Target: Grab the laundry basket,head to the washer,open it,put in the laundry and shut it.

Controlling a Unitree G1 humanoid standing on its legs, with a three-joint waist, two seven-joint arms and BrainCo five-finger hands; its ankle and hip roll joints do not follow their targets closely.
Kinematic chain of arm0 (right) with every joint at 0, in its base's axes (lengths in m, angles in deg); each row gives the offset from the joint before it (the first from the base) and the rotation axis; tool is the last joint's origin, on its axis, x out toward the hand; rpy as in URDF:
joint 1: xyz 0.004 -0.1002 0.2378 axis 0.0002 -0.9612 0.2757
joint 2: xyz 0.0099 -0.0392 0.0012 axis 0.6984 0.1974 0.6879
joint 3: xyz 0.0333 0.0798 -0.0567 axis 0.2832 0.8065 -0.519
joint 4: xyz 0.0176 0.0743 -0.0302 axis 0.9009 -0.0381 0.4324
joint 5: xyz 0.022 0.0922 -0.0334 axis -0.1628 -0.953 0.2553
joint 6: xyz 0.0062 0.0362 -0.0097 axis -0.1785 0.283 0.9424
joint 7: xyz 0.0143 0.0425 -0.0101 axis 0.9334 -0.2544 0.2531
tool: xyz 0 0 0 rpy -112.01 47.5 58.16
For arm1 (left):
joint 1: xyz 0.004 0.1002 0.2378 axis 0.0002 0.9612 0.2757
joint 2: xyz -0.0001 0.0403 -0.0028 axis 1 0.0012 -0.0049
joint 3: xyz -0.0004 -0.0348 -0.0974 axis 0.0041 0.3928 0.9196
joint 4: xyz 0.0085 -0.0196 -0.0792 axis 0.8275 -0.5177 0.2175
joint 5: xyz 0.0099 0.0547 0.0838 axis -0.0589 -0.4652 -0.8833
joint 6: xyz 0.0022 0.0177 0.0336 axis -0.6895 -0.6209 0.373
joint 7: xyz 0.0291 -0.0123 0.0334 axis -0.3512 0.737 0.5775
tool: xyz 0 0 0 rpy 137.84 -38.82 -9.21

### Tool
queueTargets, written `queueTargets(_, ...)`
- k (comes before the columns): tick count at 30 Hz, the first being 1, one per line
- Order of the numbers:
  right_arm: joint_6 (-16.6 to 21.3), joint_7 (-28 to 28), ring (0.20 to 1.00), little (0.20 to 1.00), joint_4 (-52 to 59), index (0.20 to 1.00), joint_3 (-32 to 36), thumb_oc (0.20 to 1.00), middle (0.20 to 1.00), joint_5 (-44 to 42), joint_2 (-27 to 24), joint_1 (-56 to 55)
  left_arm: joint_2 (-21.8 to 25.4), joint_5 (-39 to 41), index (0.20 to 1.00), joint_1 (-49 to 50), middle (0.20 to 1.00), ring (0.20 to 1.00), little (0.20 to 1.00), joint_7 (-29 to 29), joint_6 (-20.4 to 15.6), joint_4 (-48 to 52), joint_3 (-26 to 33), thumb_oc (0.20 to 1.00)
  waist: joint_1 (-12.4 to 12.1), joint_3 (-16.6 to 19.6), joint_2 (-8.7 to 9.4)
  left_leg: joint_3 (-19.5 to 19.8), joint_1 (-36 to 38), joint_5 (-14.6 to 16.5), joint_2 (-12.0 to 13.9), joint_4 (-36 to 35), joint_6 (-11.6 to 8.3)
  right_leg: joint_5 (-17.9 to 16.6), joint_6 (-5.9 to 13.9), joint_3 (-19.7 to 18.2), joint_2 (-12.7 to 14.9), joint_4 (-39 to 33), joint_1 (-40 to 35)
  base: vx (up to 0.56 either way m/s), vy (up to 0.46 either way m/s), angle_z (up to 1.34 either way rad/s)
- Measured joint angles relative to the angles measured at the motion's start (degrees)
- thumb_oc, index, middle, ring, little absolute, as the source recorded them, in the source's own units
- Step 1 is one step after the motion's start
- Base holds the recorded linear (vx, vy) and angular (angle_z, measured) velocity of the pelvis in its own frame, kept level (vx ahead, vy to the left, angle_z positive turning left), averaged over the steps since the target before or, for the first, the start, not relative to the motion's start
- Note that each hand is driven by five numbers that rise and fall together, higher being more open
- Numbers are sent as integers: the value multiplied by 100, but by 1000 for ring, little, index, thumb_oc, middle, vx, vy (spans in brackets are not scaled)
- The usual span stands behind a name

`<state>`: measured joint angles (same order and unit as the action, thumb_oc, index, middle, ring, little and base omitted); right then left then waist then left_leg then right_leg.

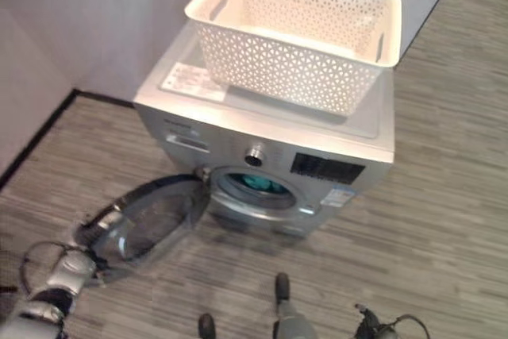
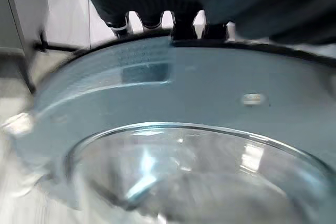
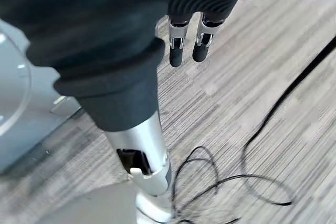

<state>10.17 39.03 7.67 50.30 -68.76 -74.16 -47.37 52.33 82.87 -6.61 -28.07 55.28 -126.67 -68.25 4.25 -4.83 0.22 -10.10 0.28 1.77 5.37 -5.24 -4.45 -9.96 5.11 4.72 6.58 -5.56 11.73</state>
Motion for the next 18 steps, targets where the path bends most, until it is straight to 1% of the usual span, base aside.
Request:
queueTargets(1, 1, 10, 1000, 1000, 6, 1000, 64, 1000, 1000, -5, 15, -12, -206, 155, 1000, 189, 1000, 1000, 1000, 104, -58, 314, -14, 1000, -22, 39, -56, 10, 34, 8, -1, 2, 14, 14, 14, 20, 8, 0, -31, 50, -44, 3)
queueTargets(3, 9, 69, 1000, 1000, 21, 1000, 205, 1000, 1000, -11, 92, -1, -533, 692, 1000, 689, 1000, 1000, 1000, 294, -130, 1064, -115, 1000, -13, 58, -96, -24, 164, 17, 6, 2, 20, 15, 27, -8, -21, -1, -146, 39, -60, -7)
queueTargets(4, 17, 110, 1000, 1000, 25, 1000, 191, 1000, 1000, -13, 109, 45, -753, 969, 1000, 699, 1000, 1000, 1000, 583, -232, 1080, -511, 1000, -18, 85, -137, -71, 235, 25, 22, 3, 30, 22, 20, -41, -54, -1, -187, 41, -82, -20)
queueTargets(6, 26, 126, 1000, 1000, 18, 1000, 228, 1000, 1000, -34, 137, 130, -1024, 1186, 1000, 677, 1000, 1000, 1000, 659, -216, 1097, -684, 1000, 0, 86, -130, -193, 302, 38, 38, 3, 35, 11, 13, -138, -78, -1, -190, 47, -95, -30)
queueTargets(7, 20, 129, 1000, 1000, -57, 1000, 233, 1000, 1000, -69, 143, 166, -1164, 1277, 1000, 621, 1000, 1000, 1000, 804, -215, 1098, -866, 1000, 49, 87, -136, -271, 347, 56, 63, 3, 65, 7, 12, -189, -107, -2, -195, 40, -106, -28)
queueTargets(8, 18, 128, 1000, 1000, -111, 1000, 237, 1000, 1000, -122, 162, 185, -1143, 1280, 1000, 600, 1000, 1000, 1000, 863, -214, 1096, -899, 1000, 79, 90, -131, -299, 372, 60, 64, 2, 70, 7, 10, -230, -127, -1, -207, 18, -56, -23)
queueTargets(11, -4, 127, 1000, 1000, -244, 1000, 232, 1000, 1000, -242, 196, 147, -1275, 1255, 1000, 282, 1000, 1000, 1000, 1072, -193, 1090, -1172, 1000, 307, 108, -148, -365, 467, 85, 126, 2, 107, 36, -37, -265, -202, -2, -271, -13, -72, -11)
queueTargets(13, -4, 125, 1000, 1000, -305, 1000, 238, 1000, 1000, -248, 191, 59, -1390, 1224, 1000, 84, 1000, 1000, 1000, 1121, -193, 1076, -1282, 1000, 380, 138, -179, -441, 480, 86, 152, 3, 108, 37, -40, -292, -238, -3, -251, -20, -51, -17)
queueTargets(16, -30, 121, 1000, 1000, -326, 1000, 234, 1000, 1000, -259, 182, 33, -1602, 1205, 1000, -180, 1000, 1000, 1000, 1159, -197, 1056, -1332, 1000, 486, 198, -282, -570, 470, 100, 184, 3, 129, 22, -63, -414, -313, -3, -159, -29, -38, -22)
queueTargets(18, -38, 117, 1000, 1000, -363, 1000, 229, 1000, 1000, -281, 179, 44, -1628, 1027, 1000, -490, 1000, 1000, 1000, 1174, -185, 1023, -1554, 1000, 533, 214, -350, -639, 456, 100, 210, 1, 129, 11, -71, -449, -352, -2, -110, -27, -25, -21)
